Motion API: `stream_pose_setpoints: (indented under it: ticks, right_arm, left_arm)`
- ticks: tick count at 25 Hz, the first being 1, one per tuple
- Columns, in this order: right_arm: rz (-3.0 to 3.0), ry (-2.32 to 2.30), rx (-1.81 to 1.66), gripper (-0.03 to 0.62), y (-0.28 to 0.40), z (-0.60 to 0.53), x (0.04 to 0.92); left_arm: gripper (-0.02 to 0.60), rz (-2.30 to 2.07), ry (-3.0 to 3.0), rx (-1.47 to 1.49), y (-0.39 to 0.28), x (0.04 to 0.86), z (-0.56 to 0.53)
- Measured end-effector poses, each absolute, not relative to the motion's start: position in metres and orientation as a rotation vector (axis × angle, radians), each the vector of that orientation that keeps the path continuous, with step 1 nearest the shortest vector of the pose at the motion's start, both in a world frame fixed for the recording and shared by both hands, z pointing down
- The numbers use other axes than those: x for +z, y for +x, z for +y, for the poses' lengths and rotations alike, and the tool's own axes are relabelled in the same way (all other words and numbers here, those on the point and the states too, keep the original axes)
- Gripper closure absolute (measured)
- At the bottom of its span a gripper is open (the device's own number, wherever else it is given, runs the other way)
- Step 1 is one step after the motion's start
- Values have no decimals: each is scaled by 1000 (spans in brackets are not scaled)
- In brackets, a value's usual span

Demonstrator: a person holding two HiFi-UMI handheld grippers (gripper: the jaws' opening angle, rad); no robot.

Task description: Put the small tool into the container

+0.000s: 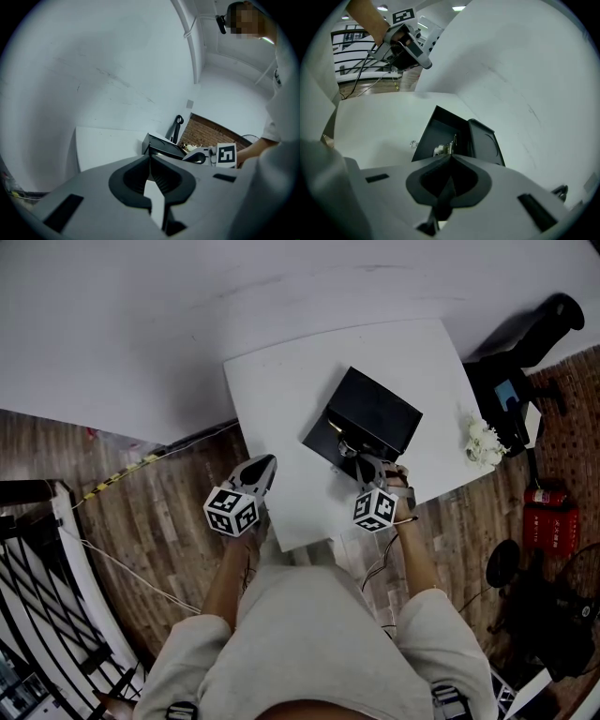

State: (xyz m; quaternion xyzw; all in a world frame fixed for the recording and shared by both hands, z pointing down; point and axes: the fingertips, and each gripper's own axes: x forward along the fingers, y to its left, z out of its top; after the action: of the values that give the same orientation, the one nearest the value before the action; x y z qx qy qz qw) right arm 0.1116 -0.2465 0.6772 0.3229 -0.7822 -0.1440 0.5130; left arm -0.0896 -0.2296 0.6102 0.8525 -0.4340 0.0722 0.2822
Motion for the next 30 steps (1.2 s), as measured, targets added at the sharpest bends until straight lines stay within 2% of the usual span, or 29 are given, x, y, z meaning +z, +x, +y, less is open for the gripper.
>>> stream_pose_setpoints:
  ticks: [22, 30]
  right_arm:
    - [-2140, 1288, 205, 595, 139, -238, 618]
    - [-2200, 1390, 278, 595, 139, -232, 596]
  left_arm:
    - [566, -1156, 2402, 245, -66, 573, -238]
    - [566, -1182, 2431, 244, -66, 555, -245]
